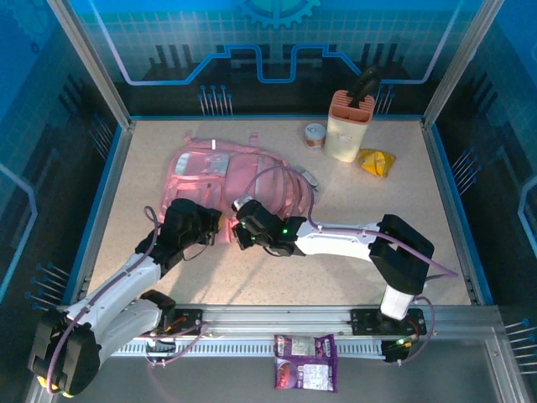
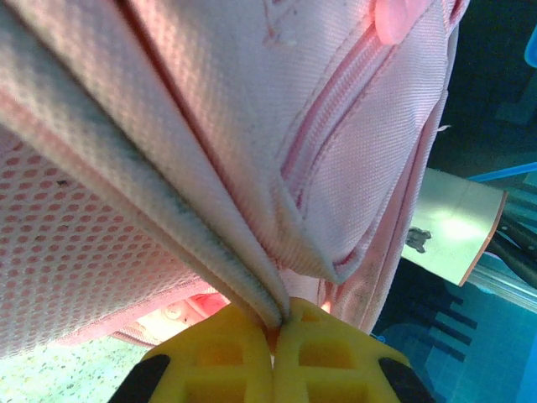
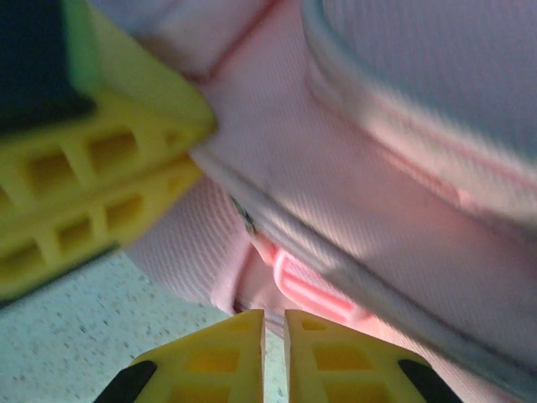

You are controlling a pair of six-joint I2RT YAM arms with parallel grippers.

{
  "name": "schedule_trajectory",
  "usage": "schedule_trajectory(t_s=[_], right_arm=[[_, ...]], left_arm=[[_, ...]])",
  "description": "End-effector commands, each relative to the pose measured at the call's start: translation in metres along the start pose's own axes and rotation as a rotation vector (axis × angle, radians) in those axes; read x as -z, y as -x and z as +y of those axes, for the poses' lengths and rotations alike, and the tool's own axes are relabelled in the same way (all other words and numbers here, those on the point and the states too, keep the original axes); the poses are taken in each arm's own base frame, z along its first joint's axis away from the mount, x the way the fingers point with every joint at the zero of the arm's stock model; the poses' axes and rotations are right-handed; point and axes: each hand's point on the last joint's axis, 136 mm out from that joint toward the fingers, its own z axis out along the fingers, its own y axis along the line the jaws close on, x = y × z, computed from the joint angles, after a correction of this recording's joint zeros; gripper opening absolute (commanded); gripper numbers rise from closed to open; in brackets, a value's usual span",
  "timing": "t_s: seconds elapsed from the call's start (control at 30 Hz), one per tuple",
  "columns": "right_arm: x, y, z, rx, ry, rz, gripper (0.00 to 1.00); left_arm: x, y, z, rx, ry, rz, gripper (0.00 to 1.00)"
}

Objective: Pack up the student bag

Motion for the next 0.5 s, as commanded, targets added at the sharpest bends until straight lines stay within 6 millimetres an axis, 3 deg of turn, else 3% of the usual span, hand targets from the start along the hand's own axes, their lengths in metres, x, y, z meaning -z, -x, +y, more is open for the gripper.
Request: schedule_trajectory(t_s=[0.0,0.17,0.47], right_arm=[[0.004,0.023,-0.001,-0.076,-0.011,-0.044,0.19],[0.003,0.027,-0.005,-0.092,-0.015,-0.043,0.26],[0.004,0.014,-0.03,-0.192,-0.122,0.002,0.23]], left_arm=[[0.01,-0.033,-0.047,-0.018,-0.138,0.141,0.0],[0.01,-0.045,-0.052,-0.002,-0.157,0.182,0.0],[0.011,-0.054,-0.056,0.035,-0.168,0.214,0.0]])
